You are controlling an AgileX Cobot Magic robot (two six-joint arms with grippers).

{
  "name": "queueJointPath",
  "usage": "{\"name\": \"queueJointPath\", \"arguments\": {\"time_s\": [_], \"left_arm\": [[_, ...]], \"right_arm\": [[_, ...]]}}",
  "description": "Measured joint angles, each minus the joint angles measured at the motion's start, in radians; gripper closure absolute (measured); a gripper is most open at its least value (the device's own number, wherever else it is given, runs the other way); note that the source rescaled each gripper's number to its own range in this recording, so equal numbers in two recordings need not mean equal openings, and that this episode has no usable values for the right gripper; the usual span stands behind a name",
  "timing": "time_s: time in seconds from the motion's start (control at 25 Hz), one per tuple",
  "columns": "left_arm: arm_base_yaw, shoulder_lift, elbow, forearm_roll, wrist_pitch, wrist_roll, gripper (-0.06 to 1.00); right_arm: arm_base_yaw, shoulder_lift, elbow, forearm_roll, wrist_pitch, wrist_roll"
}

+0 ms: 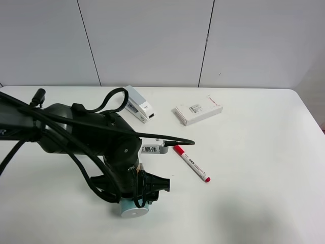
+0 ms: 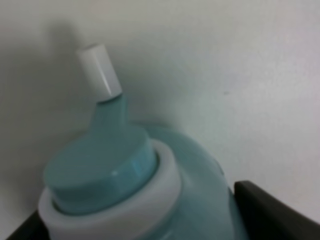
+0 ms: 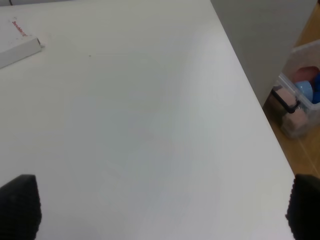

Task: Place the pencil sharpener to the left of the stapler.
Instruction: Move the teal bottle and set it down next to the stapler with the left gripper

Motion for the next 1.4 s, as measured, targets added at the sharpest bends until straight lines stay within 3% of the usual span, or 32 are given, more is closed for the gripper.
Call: {"name": "queueJointPath", "arguments": {"time_s": [0.44, 0.76, 1.12, 1.4], "left_arm": [[0.018, -0.050, 0.000, 0.014, 0.017, 0.002, 0.90], [0.094, -0.070, -0.107, 0.109, 0.112, 0.048, 0.90], [0.270, -0.067, -0.350, 0.162, 0.166, 0.255, 0.90], [0.424, 0.024, -0.429, 0.169, 0.202, 0.399, 0.90]], "right_arm": [[0.000, 0.000, 0.000, 0.000, 0.000, 0.000], [0.000, 0.000, 0.000, 0.000, 0.000, 0.000], [0.000, 0.000, 0.000, 0.000, 0.000, 0.000], [0.000, 0.000, 0.000, 0.000, 0.000, 0.000]]}}
